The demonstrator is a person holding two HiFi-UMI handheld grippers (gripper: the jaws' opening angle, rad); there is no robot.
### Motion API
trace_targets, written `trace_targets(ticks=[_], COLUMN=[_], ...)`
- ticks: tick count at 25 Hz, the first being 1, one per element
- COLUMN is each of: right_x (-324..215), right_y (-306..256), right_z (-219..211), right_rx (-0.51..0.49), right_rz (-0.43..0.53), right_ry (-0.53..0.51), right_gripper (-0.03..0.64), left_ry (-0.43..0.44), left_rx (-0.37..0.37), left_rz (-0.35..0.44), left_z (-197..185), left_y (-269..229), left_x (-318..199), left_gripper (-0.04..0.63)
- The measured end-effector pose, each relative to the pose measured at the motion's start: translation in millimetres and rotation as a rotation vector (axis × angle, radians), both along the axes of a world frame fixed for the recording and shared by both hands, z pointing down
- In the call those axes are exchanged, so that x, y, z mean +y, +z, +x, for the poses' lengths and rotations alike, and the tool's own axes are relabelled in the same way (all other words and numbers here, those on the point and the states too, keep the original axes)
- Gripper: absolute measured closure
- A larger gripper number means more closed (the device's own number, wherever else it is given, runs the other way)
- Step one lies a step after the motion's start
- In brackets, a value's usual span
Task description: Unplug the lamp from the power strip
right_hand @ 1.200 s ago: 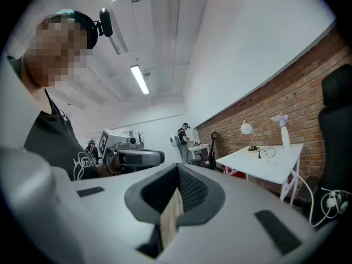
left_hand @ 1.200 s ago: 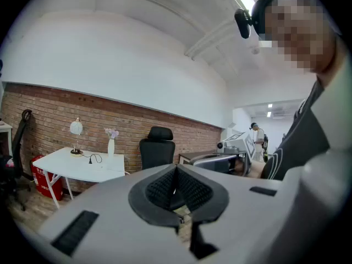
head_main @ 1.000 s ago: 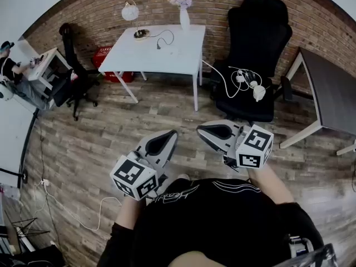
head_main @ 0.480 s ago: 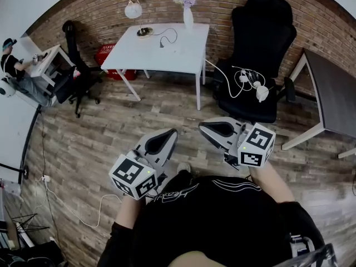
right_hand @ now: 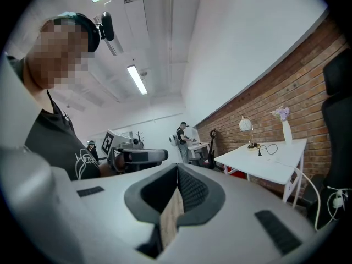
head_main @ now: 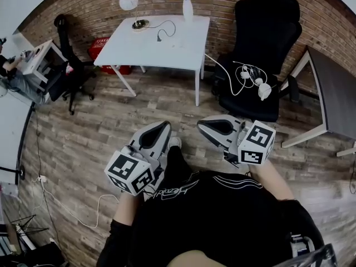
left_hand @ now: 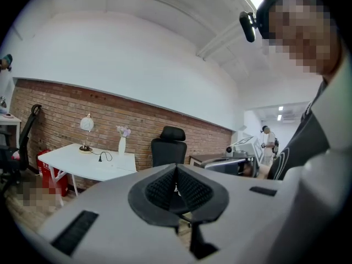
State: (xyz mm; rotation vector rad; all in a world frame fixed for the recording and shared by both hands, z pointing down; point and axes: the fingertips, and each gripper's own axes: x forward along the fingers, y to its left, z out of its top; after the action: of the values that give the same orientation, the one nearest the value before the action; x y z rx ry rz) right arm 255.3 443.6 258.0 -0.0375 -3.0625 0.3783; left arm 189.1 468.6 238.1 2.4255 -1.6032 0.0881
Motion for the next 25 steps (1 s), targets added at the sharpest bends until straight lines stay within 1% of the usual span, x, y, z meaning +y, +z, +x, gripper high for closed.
trace_targets(ticks=[3, 7, 10, 13, 19, 22, 25], right_x=[-25.5, -75.5, -118.9, -165.5, -260.8, -297.3, -325.4], right_y=[7.9, 13.8, 13.7, 14.7, 12.0, 10.5, 10.0], right_z=[-21.5, -59.2, -93.9, -135.0, -210.5, -236.0, -252.8], right_rx=[0.011, 0.025, 0.035, 0.049, 0.066, 0.072, 0.073], right_rz=[-0.013, -0.03, -0.055, -0.08, -0.1, -0.1, -0.109], right_ry=[0.005, 0.028, 0.059, 0.083, 0.131, 0.163, 0.198], right_gripper=[0.62, 0.62, 0.62, 0.62, 0.62, 0.62, 0.62], left_ry=[0.027, 0.058, 0.08, 0.095, 0.132, 0.15, 0.173], left_rx=[0.028, -0.001, -0.011, 0.005, 0.004, 0.002, 0.0], left_rz=[-0.006, -0.007, -0.021, -0.034, -0.057, -0.065, -0.07], left_z=[-19.6, -54.3, -89.4, -133.7, -213.8, -243.6, -264.4], left_y=[6.2, 9.1, 10.1, 9.6, 8.1, 8.5, 9.4], left_x=[-27.5, -79.9, -124.6, -175.2, -274.9, -311.8, -339.0], left_gripper=[0.592, 0.592, 0.591, 0.592, 0.591, 0.591, 0.591])
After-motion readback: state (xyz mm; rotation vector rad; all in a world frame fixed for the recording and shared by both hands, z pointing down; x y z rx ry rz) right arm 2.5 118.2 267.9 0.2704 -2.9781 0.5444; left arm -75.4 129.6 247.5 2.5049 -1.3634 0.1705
